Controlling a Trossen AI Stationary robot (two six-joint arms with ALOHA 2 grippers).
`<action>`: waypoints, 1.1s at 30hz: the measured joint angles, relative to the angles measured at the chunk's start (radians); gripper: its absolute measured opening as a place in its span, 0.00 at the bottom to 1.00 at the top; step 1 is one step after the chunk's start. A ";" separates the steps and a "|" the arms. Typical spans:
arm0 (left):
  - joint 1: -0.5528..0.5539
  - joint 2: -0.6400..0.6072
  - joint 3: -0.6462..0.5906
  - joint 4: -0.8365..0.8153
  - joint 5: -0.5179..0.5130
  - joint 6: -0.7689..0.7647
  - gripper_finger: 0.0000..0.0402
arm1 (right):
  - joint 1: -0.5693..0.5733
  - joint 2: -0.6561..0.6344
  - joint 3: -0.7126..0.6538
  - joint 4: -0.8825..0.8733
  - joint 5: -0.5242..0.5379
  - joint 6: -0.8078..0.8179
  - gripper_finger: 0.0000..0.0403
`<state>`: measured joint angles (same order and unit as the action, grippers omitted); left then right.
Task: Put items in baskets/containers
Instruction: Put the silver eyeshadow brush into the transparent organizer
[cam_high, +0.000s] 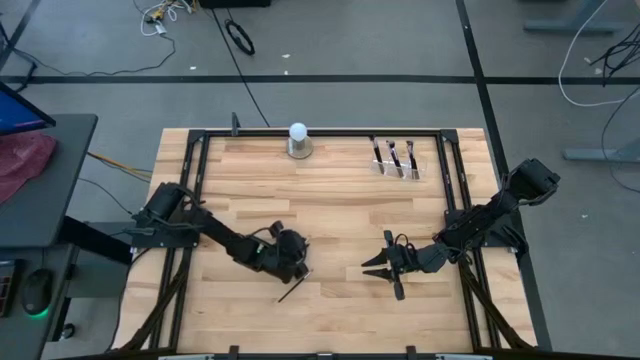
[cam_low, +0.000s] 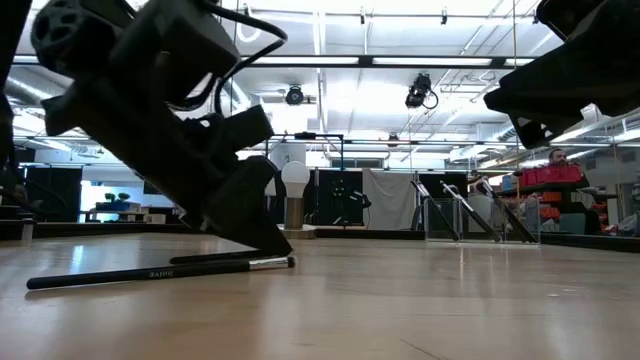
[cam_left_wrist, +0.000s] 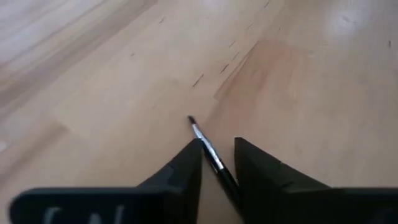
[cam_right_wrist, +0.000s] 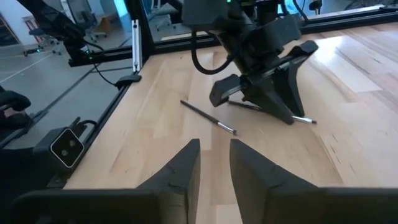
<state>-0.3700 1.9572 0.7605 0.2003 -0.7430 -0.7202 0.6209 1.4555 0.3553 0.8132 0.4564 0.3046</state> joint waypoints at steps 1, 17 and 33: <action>0.010 0.000 0.000 0.004 0.006 0.020 0.22 | 0.000 0.000 0.000 0.001 0.000 0.000 0.22; 0.189 0.009 -0.007 0.244 0.176 0.362 0.05 | 0.000 0.000 0.000 0.003 0.000 -0.006 0.22; 0.203 0.008 -0.003 0.269 0.238 0.337 0.22 | 0.000 0.000 0.000 0.002 0.000 -0.003 0.22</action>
<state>-0.1672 1.9652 0.7573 0.4689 -0.5055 -0.3832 0.6205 1.4555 0.3557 0.8150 0.4564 0.3019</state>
